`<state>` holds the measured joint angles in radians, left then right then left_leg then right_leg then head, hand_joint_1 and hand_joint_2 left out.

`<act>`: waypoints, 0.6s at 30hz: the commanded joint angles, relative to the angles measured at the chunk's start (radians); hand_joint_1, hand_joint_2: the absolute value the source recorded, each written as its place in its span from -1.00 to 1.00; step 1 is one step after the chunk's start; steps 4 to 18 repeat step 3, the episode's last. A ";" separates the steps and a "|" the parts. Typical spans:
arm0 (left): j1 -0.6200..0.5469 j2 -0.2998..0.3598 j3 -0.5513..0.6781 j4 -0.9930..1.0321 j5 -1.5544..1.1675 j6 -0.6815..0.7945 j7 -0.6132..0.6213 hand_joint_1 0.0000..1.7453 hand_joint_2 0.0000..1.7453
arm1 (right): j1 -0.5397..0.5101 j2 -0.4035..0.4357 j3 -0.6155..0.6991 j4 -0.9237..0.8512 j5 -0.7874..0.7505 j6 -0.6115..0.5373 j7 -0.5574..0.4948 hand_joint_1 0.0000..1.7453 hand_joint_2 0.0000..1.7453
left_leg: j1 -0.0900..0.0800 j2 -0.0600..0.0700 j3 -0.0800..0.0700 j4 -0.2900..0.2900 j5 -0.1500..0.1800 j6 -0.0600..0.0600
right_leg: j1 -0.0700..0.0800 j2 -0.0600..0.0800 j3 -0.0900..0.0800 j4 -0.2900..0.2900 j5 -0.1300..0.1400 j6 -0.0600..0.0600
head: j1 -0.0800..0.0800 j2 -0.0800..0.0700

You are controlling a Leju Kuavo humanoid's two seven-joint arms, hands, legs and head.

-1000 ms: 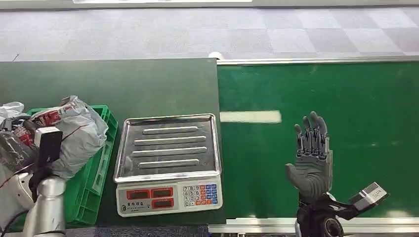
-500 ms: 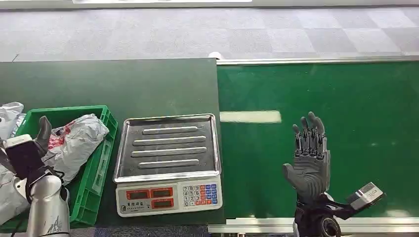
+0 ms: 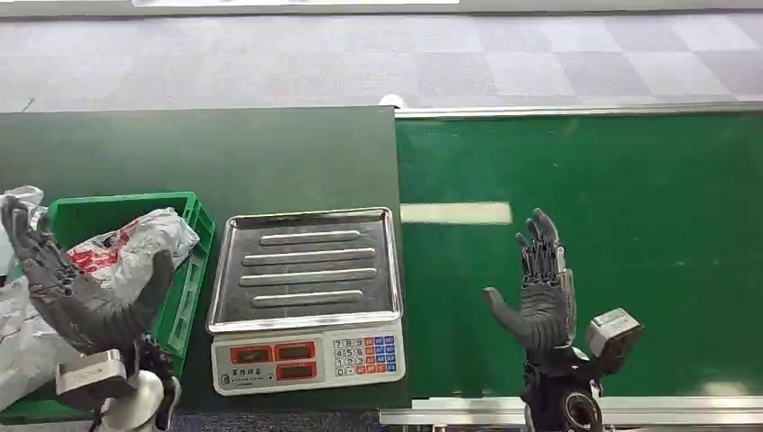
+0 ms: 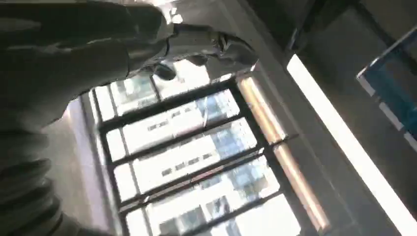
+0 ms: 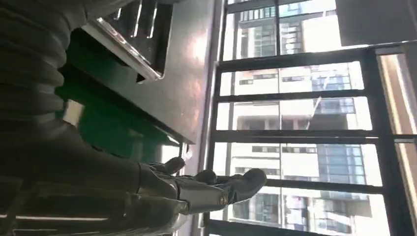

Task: Moved the parcel from conveyor to table for the left to box.

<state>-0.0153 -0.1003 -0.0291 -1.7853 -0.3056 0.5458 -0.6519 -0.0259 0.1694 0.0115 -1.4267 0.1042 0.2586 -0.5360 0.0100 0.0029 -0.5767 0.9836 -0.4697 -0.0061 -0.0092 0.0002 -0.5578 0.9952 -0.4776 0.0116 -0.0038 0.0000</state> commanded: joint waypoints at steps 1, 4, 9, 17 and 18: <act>0.179 -0.041 -0.128 0.018 0.071 -0.118 0.008 -1.00 1.00 | 0.059 -0.009 0.099 0.041 0.142 -0.157 0.038 -1.00 1.00 | 0.000 0.002 0.004 -0.003 0.000 0.000 | 0.000 0.002 0.003 -0.003 0.000 -0.001 | 0.000 0.000; 0.207 -0.051 -0.126 0.047 0.086 -0.129 -0.010 -1.00 1.00 | 0.089 -0.014 0.098 0.026 0.156 -0.190 0.032 -1.00 1.00 | 0.000 0.001 0.005 -0.003 -0.001 0.000 | 0.000 0.001 0.004 -0.003 -0.001 0.000 | 0.000 0.000; 0.207 -0.051 -0.126 0.047 0.086 -0.129 -0.010 -1.00 1.00 | 0.089 -0.014 0.098 0.026 0.156 -0.190 0.032 -1.00 1.00 | 0.000 0.001 0.005 -0.003 -0.001 0.000 | 0.000 0.001 0.004 -0.003 -0.001 0.000 | 0.000 0.000; 0.207 -0.051 -0.126 0.047 0.086 -0.129 -0.010 -1.00 1.00 | 0.089 -0.014 0.098 0.026 0.156 -0.190 0.032 -1.00 1.00 | 0.000 0.001 0.005 -0.003 -0.001 0.000 | 0.000 0.001 0.004 -0.003 -0.001 0.000 | 0.000 0.000; 0.207 -0.051 -0.126 0.047 0.086 -0.129 -0.010 -1.00 1.00 | 0.089 -0.014 0.098 0.026 0.156 -0.190 0.032 -1.00 1.00 | 0.000 0.001 0.005 -0.003 -0.001 0.000 | 0.000 0.001 0.004 -0.003 -0.001 0.000 | 0.000 0.000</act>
